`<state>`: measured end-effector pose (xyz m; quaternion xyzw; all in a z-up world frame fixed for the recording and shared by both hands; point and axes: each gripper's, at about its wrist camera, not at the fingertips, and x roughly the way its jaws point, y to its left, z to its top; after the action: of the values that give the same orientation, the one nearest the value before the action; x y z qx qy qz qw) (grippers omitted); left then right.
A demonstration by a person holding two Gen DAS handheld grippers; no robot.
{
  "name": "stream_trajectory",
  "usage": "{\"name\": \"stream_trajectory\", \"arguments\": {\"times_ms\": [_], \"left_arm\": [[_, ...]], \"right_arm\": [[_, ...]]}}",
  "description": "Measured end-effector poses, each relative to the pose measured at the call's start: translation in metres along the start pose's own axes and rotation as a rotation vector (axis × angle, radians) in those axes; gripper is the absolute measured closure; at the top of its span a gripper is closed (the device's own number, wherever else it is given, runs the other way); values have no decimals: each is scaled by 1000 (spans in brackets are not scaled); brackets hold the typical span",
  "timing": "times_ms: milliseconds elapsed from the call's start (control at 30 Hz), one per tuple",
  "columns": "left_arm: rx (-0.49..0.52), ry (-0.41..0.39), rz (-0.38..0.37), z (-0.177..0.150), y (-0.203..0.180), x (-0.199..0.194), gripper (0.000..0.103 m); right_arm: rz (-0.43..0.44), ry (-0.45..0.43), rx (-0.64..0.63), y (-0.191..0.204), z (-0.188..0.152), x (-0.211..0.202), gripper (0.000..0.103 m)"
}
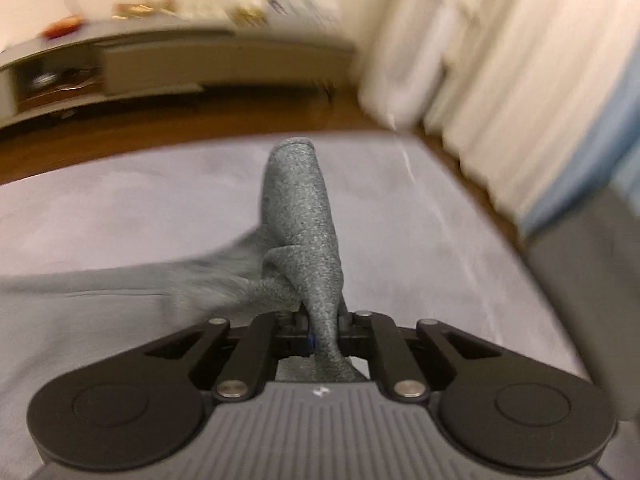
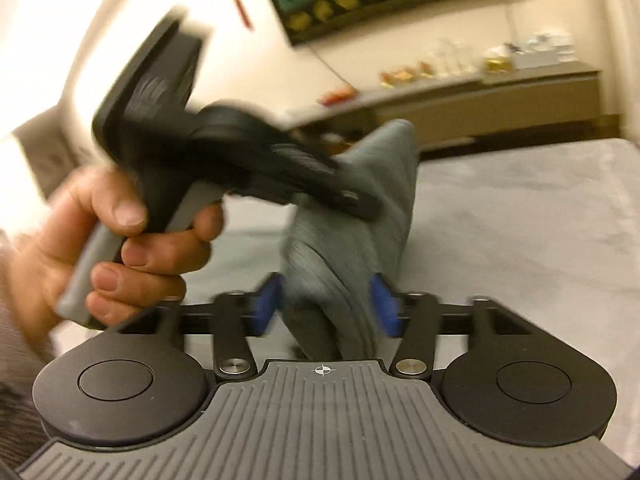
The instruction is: Fold clothes
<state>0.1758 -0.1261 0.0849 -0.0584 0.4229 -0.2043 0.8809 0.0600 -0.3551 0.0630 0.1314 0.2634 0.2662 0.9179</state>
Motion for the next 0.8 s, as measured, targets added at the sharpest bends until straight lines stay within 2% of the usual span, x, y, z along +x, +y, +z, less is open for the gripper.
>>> {"name": "stream_trajectory", "arguments": {"times_ms": [33,133,200,233,300,333,400,533,600,667,700,800], "left_arm": [[-41,-19,13,-1,22,-14,95],[-125,53,88,-20,83,-13,93],[-149,109,146,-36,106,-1,89],[-159,122,166,-43,114,4,87],[-194,108,170,-52,125,7,79],[-211,95,166,-55,129,7,77],[-231,75,165,-60,133,8,68],[-171,85,203,-62,128,21,65],[-137,88,222,-63,125,24,64],[-96,61,244,-65,119,13,64],[-66,32,260,-67,114,2,60],[12,-77,336,-77,102,-29,45]], "right_arm": [[36,-16,8,3,3,-4,44],[74,2,4,15,6,6,45],[42,68,-13,25,0,30,51],[14,107,-19,29,-4,44,58],[-27,175,-34,36,-13,70,67],[-38,201,-46,41,-18,80,67],[-49,231,-83,54,-28,95,68],[-103,323,-164,66,-47,117,68],[-132,361,-201,67,-46,128,66],[-109,427,-213,68,-37,128,61],[-88,434,-190,64,-30,121,63],[-86,322,-53,36,-1,100,60]]}}
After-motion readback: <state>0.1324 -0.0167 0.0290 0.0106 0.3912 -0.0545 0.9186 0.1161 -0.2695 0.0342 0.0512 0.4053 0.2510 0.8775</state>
